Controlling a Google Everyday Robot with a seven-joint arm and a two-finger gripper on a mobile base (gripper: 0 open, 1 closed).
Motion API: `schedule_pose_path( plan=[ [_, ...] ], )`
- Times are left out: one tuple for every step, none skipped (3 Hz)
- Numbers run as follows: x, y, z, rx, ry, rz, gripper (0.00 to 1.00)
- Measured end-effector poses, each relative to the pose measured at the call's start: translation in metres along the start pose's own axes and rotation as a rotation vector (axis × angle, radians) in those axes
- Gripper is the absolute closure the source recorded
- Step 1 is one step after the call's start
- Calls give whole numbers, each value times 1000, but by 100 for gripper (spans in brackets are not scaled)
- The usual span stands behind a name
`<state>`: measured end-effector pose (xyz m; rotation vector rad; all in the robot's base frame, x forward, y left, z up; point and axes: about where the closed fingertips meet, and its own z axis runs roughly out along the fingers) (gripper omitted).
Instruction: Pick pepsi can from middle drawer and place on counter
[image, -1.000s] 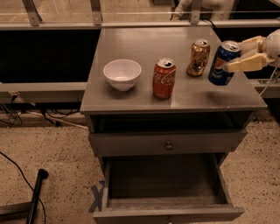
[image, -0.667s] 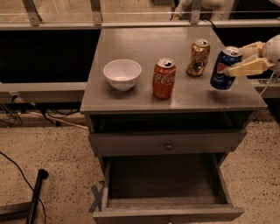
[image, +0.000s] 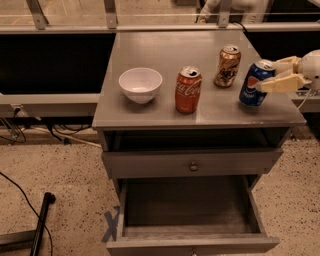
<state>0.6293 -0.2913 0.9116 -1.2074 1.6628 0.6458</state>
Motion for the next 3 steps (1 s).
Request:
schedule_pose_path(
  plan=[
    [0, -1, 3, -3, -2, 0, 12],
    [0, -1, 6, -5, -3, 1, 0],
    [0, -1, 6, -5, -3, 1, 0]
  ],
)
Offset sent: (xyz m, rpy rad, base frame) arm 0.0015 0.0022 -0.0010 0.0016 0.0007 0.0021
